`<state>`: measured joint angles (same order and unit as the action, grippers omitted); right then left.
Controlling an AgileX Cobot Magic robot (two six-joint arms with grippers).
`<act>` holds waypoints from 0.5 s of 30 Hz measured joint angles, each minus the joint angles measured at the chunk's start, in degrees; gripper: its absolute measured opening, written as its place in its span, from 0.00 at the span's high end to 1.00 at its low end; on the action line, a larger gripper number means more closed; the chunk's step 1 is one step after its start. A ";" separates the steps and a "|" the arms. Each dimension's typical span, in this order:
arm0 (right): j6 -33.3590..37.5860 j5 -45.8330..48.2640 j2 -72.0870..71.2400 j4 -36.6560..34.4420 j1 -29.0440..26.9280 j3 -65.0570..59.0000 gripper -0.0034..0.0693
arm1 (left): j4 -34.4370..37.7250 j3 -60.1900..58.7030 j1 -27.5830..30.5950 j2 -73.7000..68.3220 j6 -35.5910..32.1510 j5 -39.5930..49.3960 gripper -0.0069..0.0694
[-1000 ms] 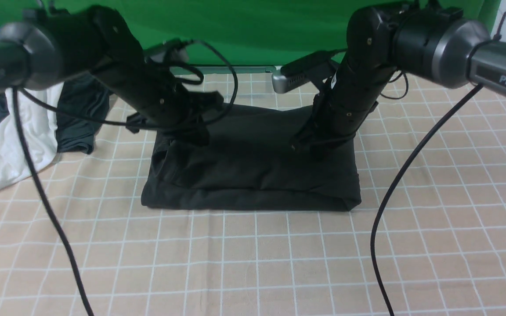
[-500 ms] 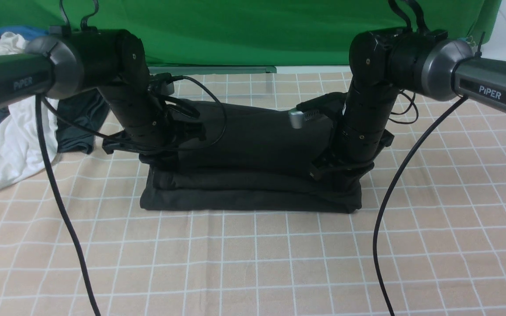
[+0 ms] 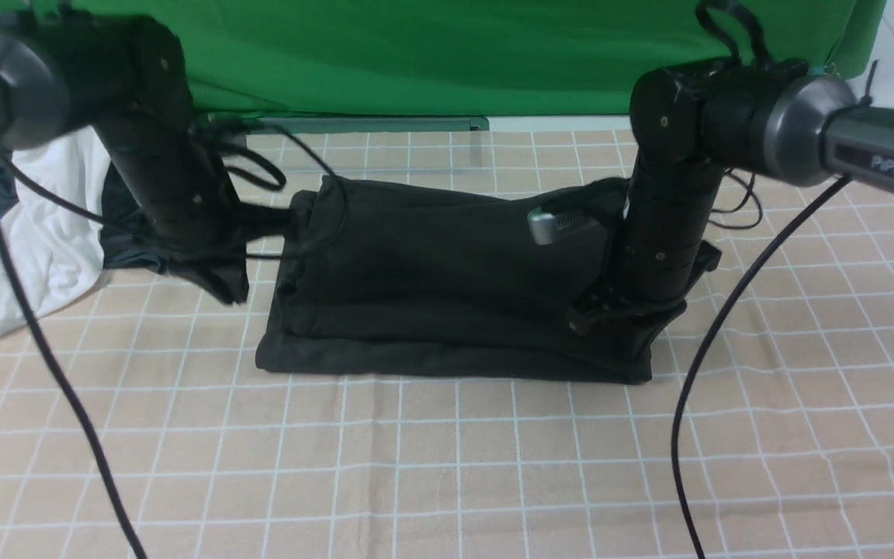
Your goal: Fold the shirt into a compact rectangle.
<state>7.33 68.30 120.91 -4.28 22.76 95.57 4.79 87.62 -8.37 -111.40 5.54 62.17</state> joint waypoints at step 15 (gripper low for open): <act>0.31 -0.67 -30.16 1.30 -3.69 -3.48 0.90 | 1.77 -15.63 0.07 27.43 -0.41 -3.09 0.88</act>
<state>7.64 67.63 90.75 -2.98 19.07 92.09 6.56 71.99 -8.30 -83.96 5.13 59.08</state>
